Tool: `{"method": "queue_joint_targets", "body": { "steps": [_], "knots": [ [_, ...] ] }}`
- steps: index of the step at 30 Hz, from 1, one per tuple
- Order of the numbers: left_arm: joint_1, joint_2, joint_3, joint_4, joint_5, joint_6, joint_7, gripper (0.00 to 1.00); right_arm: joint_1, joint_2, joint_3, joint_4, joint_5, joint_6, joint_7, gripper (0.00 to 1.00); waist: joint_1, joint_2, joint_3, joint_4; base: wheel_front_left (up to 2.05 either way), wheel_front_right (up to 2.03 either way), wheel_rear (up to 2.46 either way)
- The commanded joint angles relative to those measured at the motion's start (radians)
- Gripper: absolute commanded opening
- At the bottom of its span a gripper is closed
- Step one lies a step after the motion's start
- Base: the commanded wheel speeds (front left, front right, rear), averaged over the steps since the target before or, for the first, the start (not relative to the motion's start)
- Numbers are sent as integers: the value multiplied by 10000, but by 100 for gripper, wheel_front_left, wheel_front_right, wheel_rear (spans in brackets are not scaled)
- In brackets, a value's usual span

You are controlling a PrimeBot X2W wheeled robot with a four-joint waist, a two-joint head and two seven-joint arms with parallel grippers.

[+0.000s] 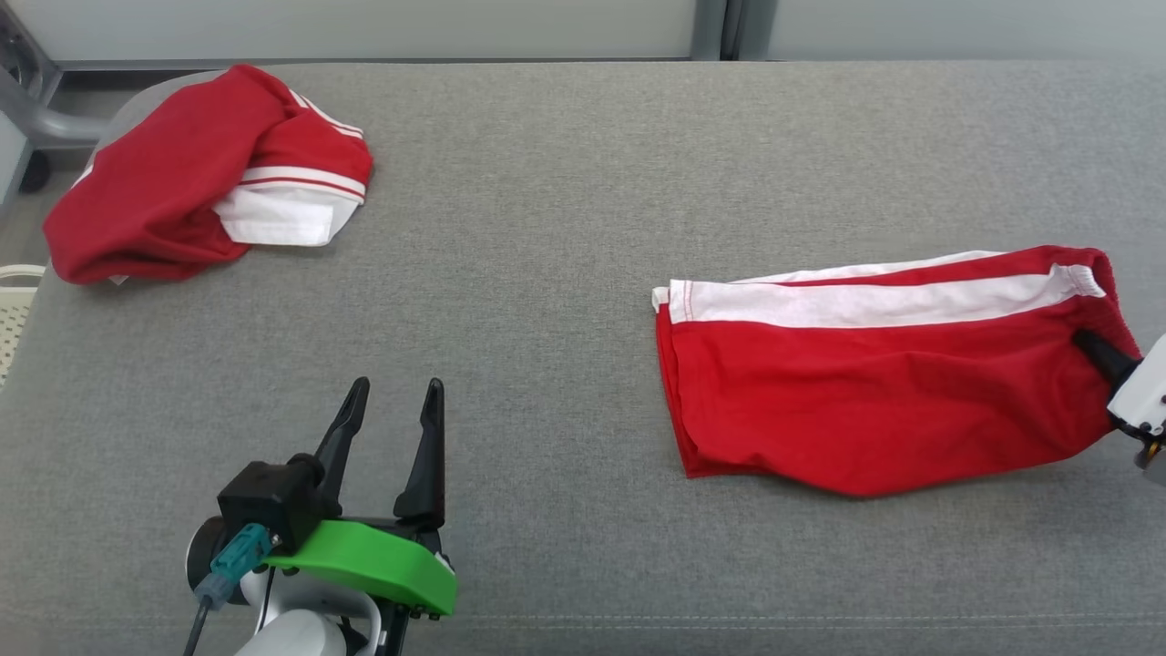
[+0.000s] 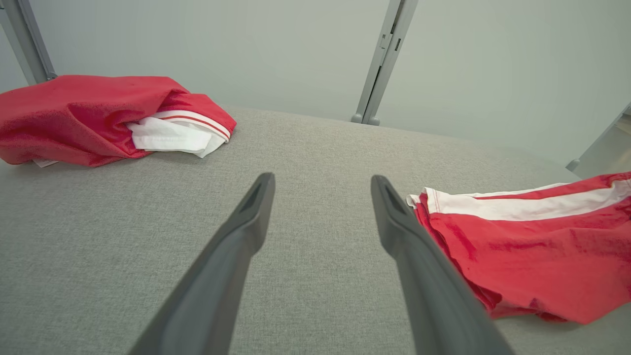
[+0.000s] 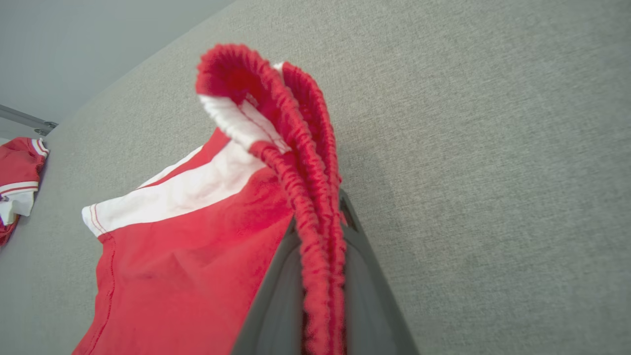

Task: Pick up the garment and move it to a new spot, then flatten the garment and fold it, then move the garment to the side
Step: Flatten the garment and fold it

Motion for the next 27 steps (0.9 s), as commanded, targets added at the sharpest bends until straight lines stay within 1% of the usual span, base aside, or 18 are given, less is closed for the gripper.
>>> {"method": "queue_joint_targets", "body": {
  "steps": [1, 4, 9, 14, 15, 21, 27],
  "knots": [
    [-118, -38, 3, -36, -56, -92, -1, 100, -131, -102, -131, -3, -217, -4, 132, 0, 0, -1, 0, -314, 0, 0, 0],
    [-119, -91, 26, -23, -113, -136, -6, 100, -248, -13, -252, -212, -462, -4, 319, 0, 0, -1, 10, -515, 0, 0, 0],
    [-98, -149, 75, 30, -218, -221, -26, 100, -196, 474, -124, -962, -705, -2, 692, 0, 0, -1, 21, -793, 0, 0, 0],
    [-119, -223, 32, 74, -267, -297, -38, 100, -74, 1063, 103, -1903, -876, -2, 1162, 0, 0, -1, -7, -926, 0, 0, 0],
    [-119, -223, 32, 74, -267, -297, -38, 100, -74, 1063, 103, -1903, -876, -2, 1162, 0, 0, -1, -7, -926, 0, 0, 0],
    [-173, -308, -6, 126, -313, -388, -45, 100, -111, 2097, 339, -2616, -1227, -2, 1713, 0, 0, -1, -106, -907, 0, 0, 0],
    [-218, -425, -22, 189, -357, -509, -56, 100, -338, 3193, 530, -2701, -1797, -2, 2213, 0, 0, -1, -244, -594, 0, 0, 0]
  ]
}}
